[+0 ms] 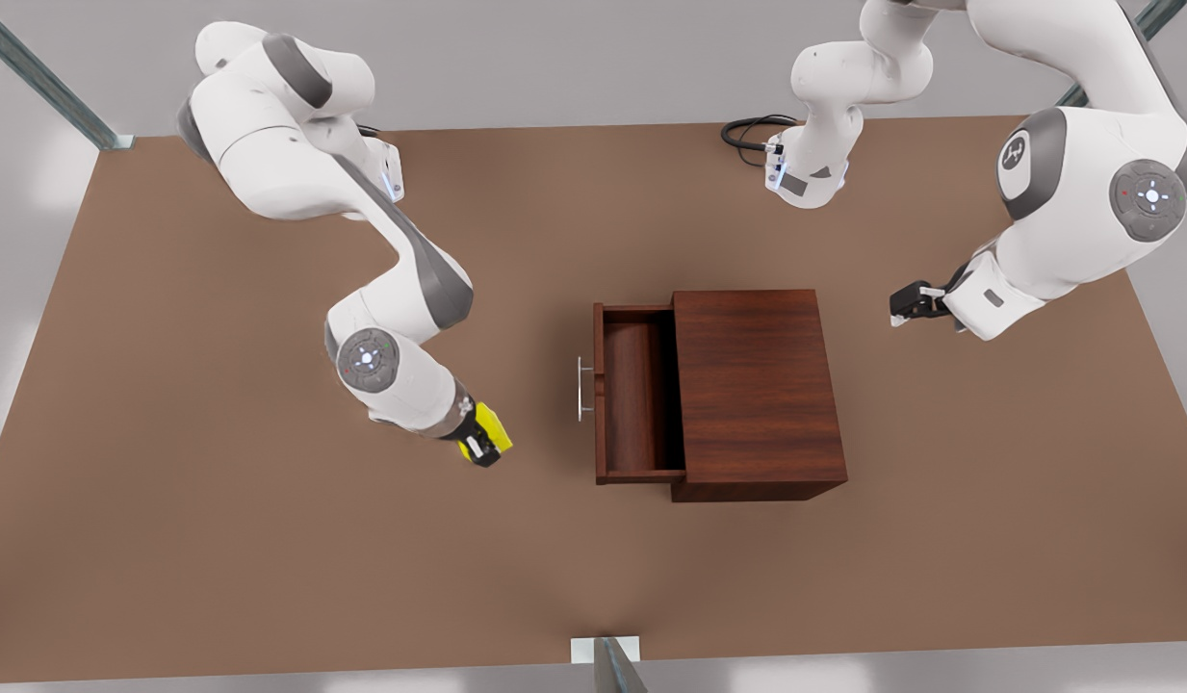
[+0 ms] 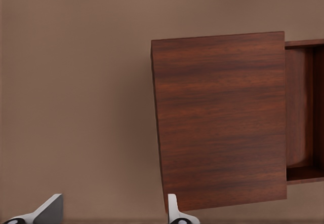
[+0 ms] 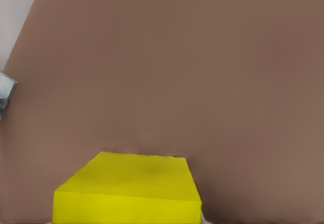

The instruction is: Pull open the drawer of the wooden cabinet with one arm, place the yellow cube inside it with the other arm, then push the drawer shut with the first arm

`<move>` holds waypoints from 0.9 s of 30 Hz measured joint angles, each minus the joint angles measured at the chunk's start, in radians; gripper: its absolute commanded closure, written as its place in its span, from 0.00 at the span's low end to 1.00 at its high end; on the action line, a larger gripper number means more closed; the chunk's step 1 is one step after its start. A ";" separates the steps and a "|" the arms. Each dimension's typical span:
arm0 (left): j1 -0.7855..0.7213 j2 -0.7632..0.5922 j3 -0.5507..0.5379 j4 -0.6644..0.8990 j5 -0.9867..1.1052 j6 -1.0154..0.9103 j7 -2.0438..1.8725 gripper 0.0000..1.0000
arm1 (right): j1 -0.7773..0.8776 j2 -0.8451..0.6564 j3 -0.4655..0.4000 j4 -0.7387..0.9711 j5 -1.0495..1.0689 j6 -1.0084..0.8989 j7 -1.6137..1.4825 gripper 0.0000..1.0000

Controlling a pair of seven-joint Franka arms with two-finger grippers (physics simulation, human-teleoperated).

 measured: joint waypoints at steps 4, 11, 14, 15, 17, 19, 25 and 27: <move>-0.002 -0.001 -0.002 -0.001 0.000 -0.001 0.000 0.00 | 0.250 0.067 -0.167 0.148 0.001 0.002 0.217 0.35; -0.002 0.000 -0.002 0.001 0.000 0.000 0.001 0.00 | 0.503 0.203 -0.314 0.294 0.000 0.071 0.564 0.34; -0.002 0.000 -0.002 0.001 0.000 0.000 0.001 0.00 | 0.560 0.227 -0.326 0.313 -0.001 0.109 0.688 0.34; -0.002 0.000 -0.002 0.001 0.000 0.000 0.001 0.00 | 0.571 0.230 -0.328 0.318 -0.002 0.120 0.725 0.31; -0.002 0.001 -0.002 0.001 0.000 0.000 0.001 0.00 | 0.578 0.233 -0.331 0.322 0.000 0.134 0.792 0.00; -0.003 0.001 -0.002 0.001 0.000 0.000 0.001 0.00 | 0.576 0.230 -0.333 0.322 0.001 0.143 0.849 0.00; -0.089 0.009 -0.002 0.044 0.012 0.000 -0.022 0.00 | 0.174 0.103 -0.160 0.322 0.001 -0.003 0.887 0.00; -0.241 0.026 -0.007 0.087 0.033 0.000 -0.053 0.00 | -0.099 0.025 -0.082 0.275 -0.003 -0.092 0.798 0.00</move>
